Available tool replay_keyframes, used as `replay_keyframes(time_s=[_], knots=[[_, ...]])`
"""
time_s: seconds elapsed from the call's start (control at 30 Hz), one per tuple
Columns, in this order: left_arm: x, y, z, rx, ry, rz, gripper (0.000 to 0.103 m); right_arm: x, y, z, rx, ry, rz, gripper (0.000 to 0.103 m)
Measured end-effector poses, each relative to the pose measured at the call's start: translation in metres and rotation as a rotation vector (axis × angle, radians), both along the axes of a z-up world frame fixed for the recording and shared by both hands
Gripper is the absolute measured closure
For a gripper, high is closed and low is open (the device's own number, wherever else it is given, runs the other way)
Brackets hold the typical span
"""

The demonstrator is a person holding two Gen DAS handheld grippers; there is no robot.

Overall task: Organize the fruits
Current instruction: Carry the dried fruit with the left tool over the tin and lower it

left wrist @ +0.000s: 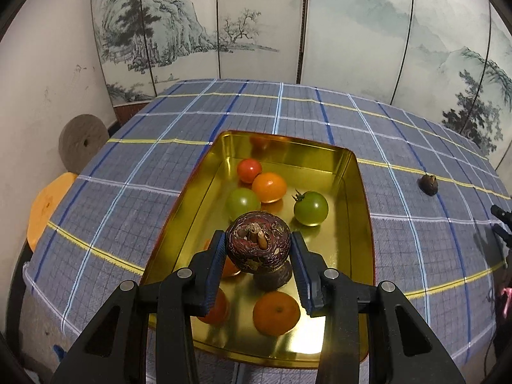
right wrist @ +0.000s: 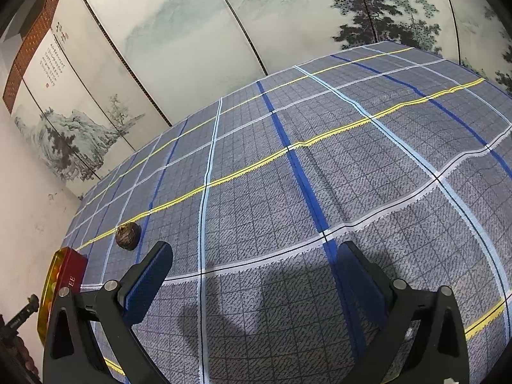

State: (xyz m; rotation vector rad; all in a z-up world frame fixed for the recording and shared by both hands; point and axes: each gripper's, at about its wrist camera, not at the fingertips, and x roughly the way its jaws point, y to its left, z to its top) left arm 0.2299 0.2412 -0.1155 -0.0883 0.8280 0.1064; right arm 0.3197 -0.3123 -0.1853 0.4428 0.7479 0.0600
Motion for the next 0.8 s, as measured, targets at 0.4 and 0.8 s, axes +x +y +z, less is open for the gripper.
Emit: replay_keyframes(time_s=[0.4,0.8], knots=[[0.046,-0.025,-0.027,-0.021,0.137,-0.030,0.062,0.002,0.000,0.000,-0.003,0.005,-0.001,0.000],[0.064,-0.019,-0.046,0.002,0.190,-0.009,0.062,0.003,0.000,-0.001,-0.007,0.010,0.003,0.000]])
